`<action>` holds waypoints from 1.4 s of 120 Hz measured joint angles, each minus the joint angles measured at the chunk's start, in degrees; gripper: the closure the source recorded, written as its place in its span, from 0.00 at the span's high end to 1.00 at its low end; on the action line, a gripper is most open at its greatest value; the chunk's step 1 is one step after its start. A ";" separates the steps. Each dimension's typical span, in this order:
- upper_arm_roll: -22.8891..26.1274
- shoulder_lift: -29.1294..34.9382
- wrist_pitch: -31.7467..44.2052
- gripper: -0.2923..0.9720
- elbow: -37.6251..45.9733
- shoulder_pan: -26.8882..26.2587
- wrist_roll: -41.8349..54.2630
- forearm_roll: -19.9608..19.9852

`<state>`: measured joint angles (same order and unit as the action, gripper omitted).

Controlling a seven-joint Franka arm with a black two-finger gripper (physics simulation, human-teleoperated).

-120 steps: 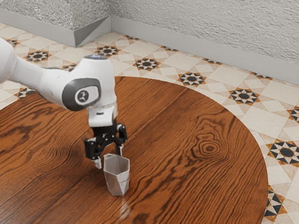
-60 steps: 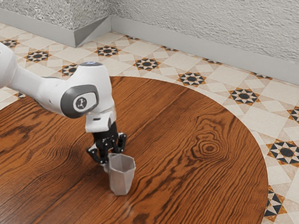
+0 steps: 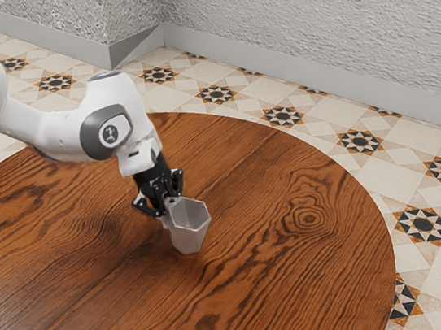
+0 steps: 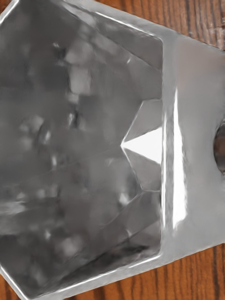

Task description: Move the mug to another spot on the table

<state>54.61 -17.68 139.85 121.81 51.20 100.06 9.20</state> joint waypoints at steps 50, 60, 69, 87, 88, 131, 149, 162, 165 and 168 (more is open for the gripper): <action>-2.34 -4.08 6.71 0.23 -2.37 5.98 5.41 4.74; -3.37 -8.22 7.67 0.24 -4.04 5.61 6.22 4.30; -3.58 -11.82 8.55 0.24 -4.83 5.37 6.82 3.35; -5.09 -16.29 9.81 0.35 -5.92 4.30 7.77 2.27; -5.20 -16.42 9.84 0.36 -5.98 4.21 7.81 2.23; -5.91 -15.59 10.15 0.69 -6.21 3.71 8.98 1.80; -5.17 -13.77 10.11 0.73 -7.01 3.97 9.24 1.79; -3.43 -8.40 10.02 0.75 -7.15 4.31 9.30 1.95; -2.97 -6.60 9.97 0.75 -7.13 4.39 9.28 2.03; -2.48 -4.66 9.93 0.75 -7.08 4.54 9.24 2.12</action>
<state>52.13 -22.35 149.78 114.72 55.74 109.29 11.32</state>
